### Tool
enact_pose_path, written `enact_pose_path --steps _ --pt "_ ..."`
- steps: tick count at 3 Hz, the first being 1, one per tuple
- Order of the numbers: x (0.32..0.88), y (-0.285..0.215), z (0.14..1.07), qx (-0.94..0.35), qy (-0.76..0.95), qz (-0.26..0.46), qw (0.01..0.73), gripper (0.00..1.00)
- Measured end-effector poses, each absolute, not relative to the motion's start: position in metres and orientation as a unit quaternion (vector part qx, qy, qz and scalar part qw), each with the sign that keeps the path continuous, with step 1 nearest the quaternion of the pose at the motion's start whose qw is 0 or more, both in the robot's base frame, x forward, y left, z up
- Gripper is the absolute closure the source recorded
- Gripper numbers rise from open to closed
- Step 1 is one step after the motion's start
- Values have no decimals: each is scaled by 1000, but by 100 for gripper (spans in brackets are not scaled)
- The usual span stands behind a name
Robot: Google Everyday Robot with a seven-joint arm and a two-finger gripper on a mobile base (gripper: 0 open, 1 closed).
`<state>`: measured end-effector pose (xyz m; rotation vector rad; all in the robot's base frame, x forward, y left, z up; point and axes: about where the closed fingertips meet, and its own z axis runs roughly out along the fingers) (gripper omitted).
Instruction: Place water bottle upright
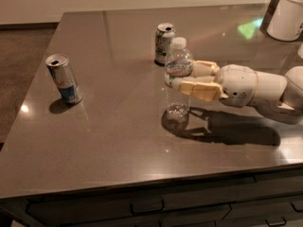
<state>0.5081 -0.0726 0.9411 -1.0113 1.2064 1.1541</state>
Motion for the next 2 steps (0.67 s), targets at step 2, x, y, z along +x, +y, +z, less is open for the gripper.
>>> enact_pose_path --steps 2 --pt "507 -72 937 -430 513 489 559 0"
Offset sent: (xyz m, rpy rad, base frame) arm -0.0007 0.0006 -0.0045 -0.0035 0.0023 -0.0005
